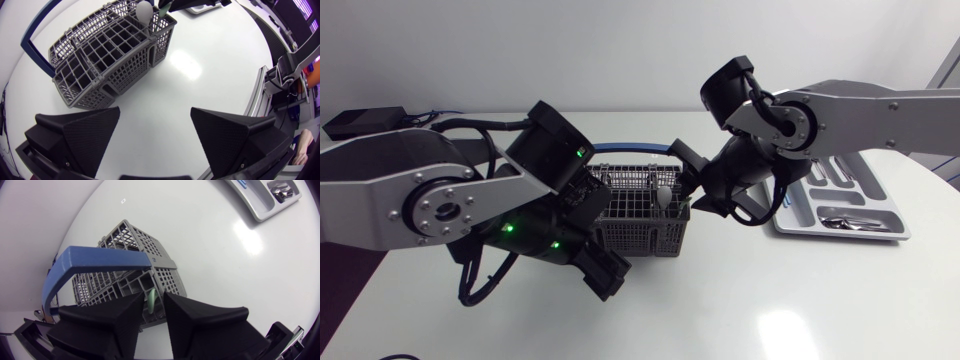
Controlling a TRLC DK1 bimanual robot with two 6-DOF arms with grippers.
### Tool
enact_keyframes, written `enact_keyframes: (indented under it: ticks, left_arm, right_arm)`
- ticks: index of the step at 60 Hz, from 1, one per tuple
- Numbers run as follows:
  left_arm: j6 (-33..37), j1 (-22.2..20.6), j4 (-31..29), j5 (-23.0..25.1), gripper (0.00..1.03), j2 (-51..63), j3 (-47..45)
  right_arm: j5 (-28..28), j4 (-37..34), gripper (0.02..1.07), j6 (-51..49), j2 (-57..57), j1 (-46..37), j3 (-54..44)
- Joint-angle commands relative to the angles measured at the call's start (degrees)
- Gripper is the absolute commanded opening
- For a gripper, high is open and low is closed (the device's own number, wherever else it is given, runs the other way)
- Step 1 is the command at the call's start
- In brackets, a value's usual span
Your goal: Unload the cutlery basket into the drawer organizer.
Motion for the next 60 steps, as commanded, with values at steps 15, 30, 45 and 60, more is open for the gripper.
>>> enact_keyframes:
  ticks: [15, 30, 45, 60]
  left_arm:
    - [1.1, -0.2, 0.5, 0.2, 0.99, 1.0, 0.4]
    - [1.0, -0.3, 0.5, 0.2, 0.99, 1.0, 0.2]
    - [1.0, -0.3, 0.5, 0.2, 0.99, 0.8, -0.2]
    - [1.0, -0.3, 0.5, 0.2, 0.99, 0.6, -0.5]
  right_arm:
    - [1.9, 1.1, 0.11, 1.3, 1.3, 1.1, -0.3]
    - [2.2, 1.0, 0.08, 0.9, 1.3, 1.3, -0.4]
    - [1.6, 1.0, 0.08, 0.8, -0.1, 1.2, -0.3]
    - [0.2, 0.5, 0.08, 0.7, -3.2, 0.7, -0.4]
